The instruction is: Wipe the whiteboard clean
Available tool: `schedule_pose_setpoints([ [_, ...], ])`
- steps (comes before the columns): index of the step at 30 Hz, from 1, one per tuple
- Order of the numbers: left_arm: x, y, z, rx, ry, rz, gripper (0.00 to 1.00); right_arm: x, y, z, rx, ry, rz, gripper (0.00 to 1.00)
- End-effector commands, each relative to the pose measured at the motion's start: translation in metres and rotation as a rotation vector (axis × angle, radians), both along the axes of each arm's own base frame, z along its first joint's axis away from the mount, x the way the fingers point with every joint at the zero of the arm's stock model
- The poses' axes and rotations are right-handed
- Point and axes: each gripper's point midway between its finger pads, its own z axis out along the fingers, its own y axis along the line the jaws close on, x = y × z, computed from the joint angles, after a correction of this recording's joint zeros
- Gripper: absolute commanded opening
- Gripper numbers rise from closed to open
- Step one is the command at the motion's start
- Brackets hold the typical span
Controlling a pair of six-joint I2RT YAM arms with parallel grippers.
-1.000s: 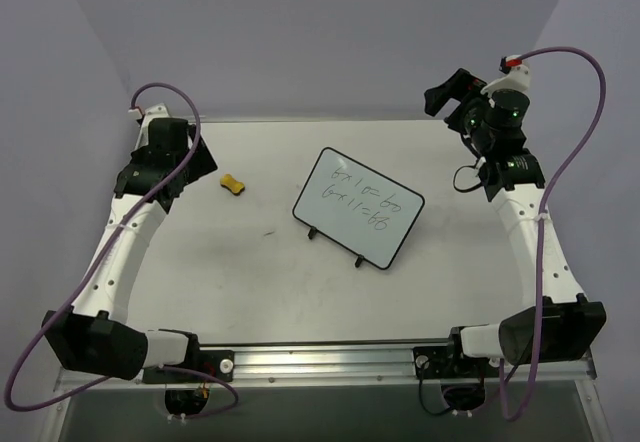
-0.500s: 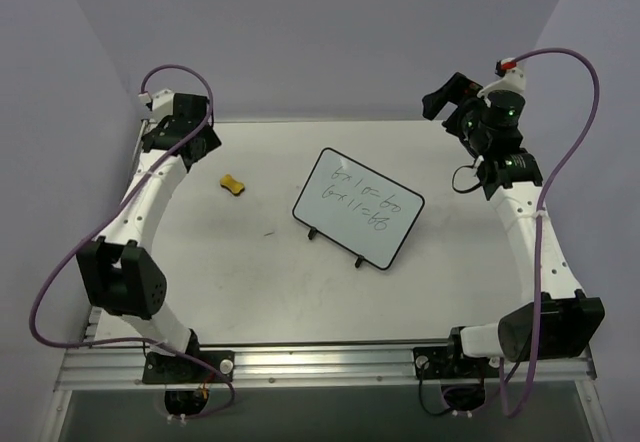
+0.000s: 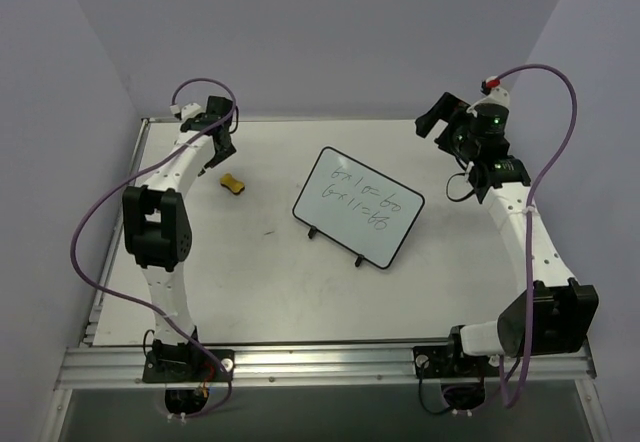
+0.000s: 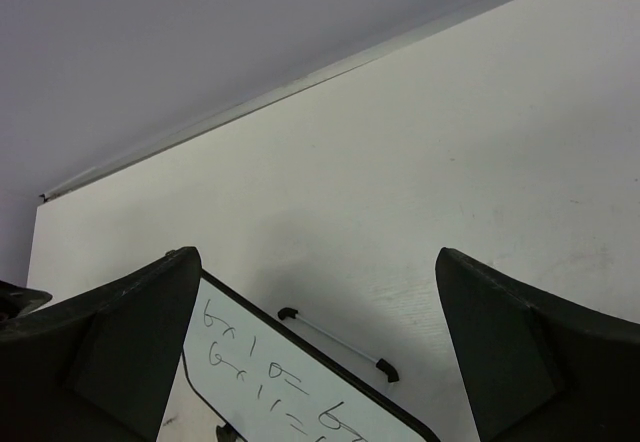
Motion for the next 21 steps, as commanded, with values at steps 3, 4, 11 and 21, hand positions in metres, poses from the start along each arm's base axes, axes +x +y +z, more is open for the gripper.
schedule_pose_setpoints([
  [3,0.007,-0.019,-0.006,-0.055,-0.024,0.045,0.74,0.002,0.004,-0.006,0.004,-0.007,0.014,1.00],
  [4,0.007,-0.022,-0.011,-0.074,-0.026,0.060,0.74,0.003,0.004,-0.007,0.005,-0.006,0.016,1.00],
  [11,0.005,-0.035,-0.035,-0.096,-0.009,0.074,0.74,0.003,0.006,-0.021,0.005,0.019,0.025,1.00],
  [21,0.000,-0.040,-0.062,-0.128,0.034,0.118,0.74,0.003,0.007,-0.032,0.007,0.037,0.032,1.00],
])
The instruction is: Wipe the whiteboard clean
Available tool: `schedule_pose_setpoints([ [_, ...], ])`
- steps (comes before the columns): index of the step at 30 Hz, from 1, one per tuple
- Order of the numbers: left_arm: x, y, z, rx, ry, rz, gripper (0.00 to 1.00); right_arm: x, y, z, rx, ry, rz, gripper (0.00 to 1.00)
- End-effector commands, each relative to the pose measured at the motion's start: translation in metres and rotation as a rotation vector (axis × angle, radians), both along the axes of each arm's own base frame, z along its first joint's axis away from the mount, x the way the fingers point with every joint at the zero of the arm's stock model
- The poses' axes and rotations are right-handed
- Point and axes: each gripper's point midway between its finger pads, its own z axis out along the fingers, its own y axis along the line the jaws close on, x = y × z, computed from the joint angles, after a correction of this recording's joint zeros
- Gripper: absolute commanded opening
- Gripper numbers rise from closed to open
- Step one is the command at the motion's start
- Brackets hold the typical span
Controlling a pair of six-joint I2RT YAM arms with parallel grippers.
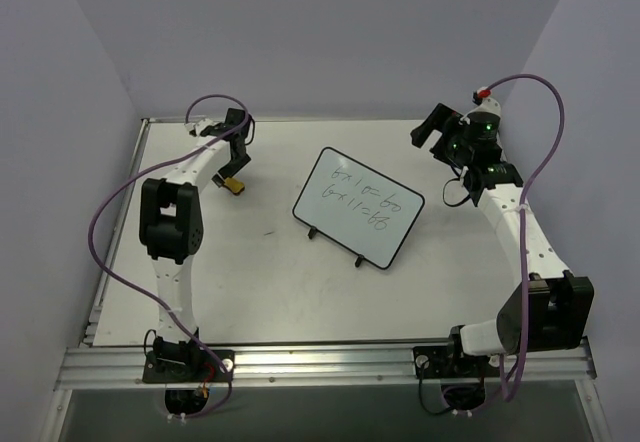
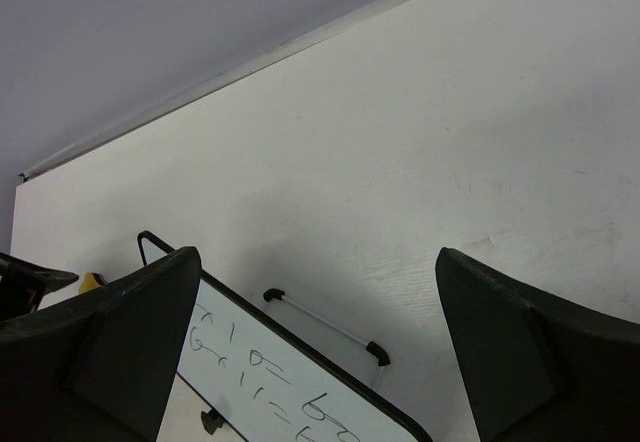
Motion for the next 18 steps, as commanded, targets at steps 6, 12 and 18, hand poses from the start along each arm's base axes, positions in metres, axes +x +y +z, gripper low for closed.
schedule_pose_setpoints([
  [6,-0.003,-0.008,-0.022,-0.055,0.017,0.049,0.74,0.002,0.003,-0.002,-0.004,-0.015,0.014,1.00],
  [12,-0.003,-0.008,-0.027,-0.070,0.026,0.065,0.73,0.002,0.003,-0.007,-0.001,-0.006,0.015,1.00],
  [18,-0.004,-0.006,-0.031,-0.067,0.041,0.082,0.72,0.000,0.003,-0.009,-0.003,-0.001,0.015,1.00],
])
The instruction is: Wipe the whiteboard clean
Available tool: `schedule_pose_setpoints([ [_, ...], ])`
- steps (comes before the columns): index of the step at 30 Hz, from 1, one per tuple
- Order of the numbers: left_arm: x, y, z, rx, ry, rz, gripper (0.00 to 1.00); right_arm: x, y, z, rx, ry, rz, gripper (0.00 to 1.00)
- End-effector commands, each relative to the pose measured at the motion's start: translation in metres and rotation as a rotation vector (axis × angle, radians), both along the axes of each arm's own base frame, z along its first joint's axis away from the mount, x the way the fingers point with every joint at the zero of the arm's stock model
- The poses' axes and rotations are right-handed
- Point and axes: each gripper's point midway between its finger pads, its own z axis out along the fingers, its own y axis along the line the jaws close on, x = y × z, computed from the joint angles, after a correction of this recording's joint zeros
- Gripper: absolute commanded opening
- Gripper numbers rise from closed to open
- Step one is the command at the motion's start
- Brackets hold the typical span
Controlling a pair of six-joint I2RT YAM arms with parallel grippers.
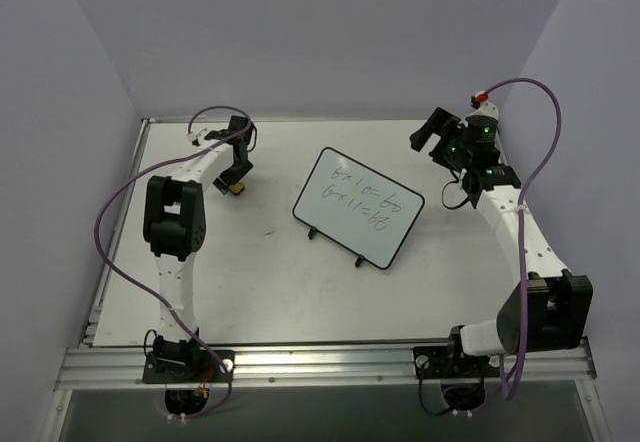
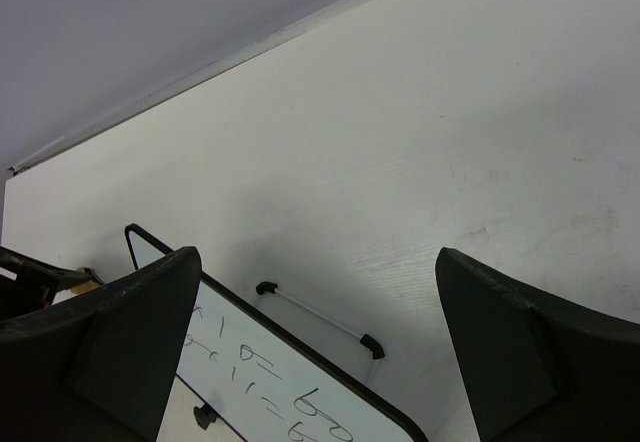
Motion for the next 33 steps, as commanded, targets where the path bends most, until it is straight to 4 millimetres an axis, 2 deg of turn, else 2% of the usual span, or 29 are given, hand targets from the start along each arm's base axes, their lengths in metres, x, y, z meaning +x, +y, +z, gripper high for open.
schedule_pose_setpoints([
  [1,0.001,0.002,-0.002,-0.017,0.004,0.041,0.72,0.003,0.003,0.002,-0.002,-0.021,0.015,1.00],
  [12,0.004,0.008,-0.004,-0.027,0.004,0.053,0.71,0.002,0.002,-0.004,-0.008,-0.006,0.009,1.00],
  [24,0.011,0.005,-0.001,-0.033,-0.001,0.048,0.66,0.003,0.001,-0.006,-0.011,0.000,0.007,1.00],
  [33,0.009,0.006,-0.004,-0.024,0.019,0.046,0.64,0.003,0.000,-0.009,-0.015,0.007,0.006,1.00],
])
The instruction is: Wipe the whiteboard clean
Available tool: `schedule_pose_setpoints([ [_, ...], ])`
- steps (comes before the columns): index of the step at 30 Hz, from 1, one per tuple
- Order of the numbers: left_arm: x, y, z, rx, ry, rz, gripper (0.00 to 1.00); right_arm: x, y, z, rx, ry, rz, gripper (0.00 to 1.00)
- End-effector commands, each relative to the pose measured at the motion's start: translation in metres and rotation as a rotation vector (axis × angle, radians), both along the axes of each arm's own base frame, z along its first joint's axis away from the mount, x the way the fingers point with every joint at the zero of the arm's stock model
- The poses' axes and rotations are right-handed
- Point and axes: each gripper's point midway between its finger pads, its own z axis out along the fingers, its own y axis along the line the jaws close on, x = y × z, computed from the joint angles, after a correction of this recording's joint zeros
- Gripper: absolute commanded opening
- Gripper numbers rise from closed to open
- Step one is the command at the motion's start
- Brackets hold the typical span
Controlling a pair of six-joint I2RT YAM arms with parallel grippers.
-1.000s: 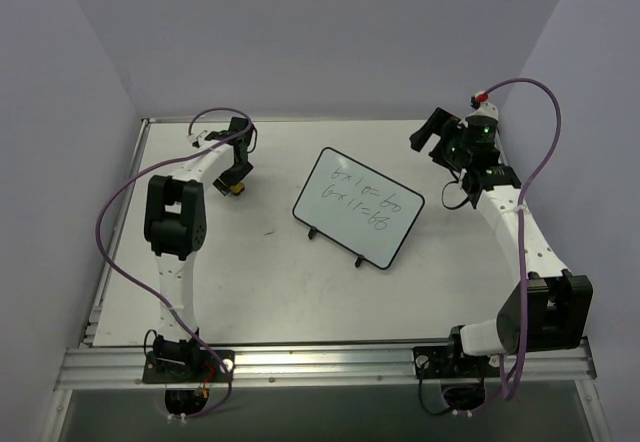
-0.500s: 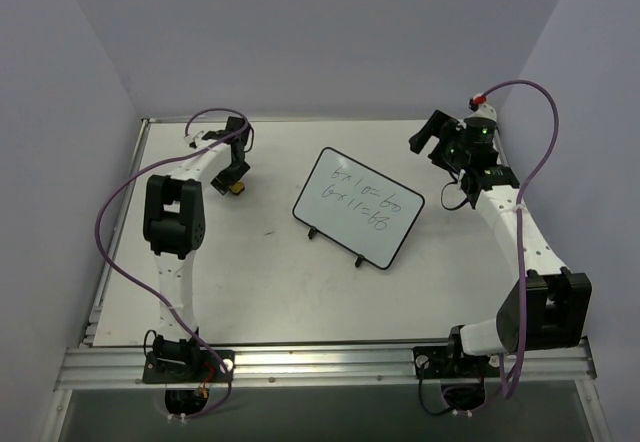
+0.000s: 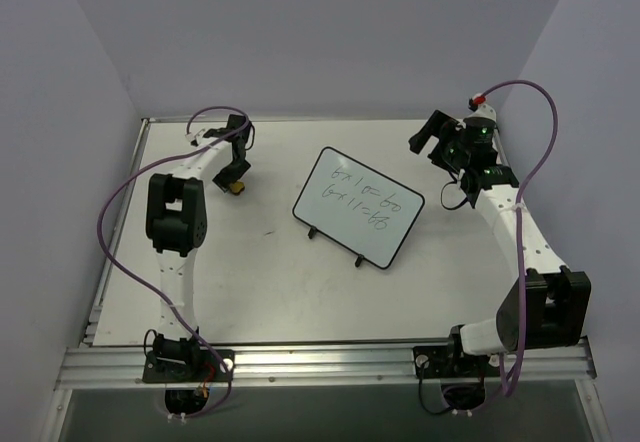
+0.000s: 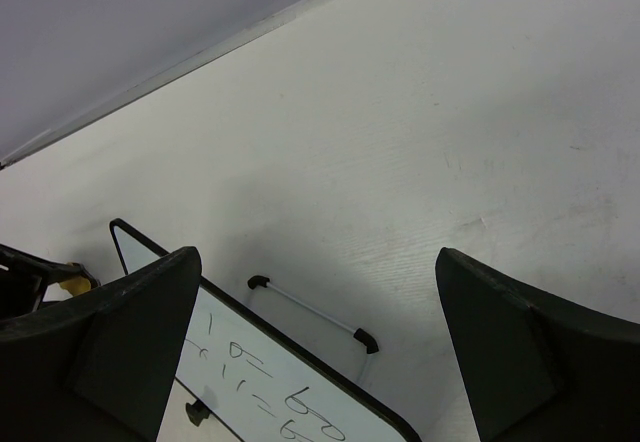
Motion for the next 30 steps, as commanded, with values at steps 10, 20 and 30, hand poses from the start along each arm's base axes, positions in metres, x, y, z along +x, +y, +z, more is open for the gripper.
schedule_pose_setpoints([
  [10,0.004,0.003,0.005,-0.006,-0.008,0.021,0.58,0.004,-0.001,-0.003,-0.016,-0.006,0.002,1.00],
  [20,0.006,0.002,0.004,-0.011,-0.008,0.008,0.40,0.004,-0.001,-0.005,-0.017,0.001,0.006,1.00],
  [30,0.014,-0.005,0.025,-0.045,-0.082,-0.072,0.10,0.003,0.000,-0.005,-0.022,0.008,0.016,1.00],
])
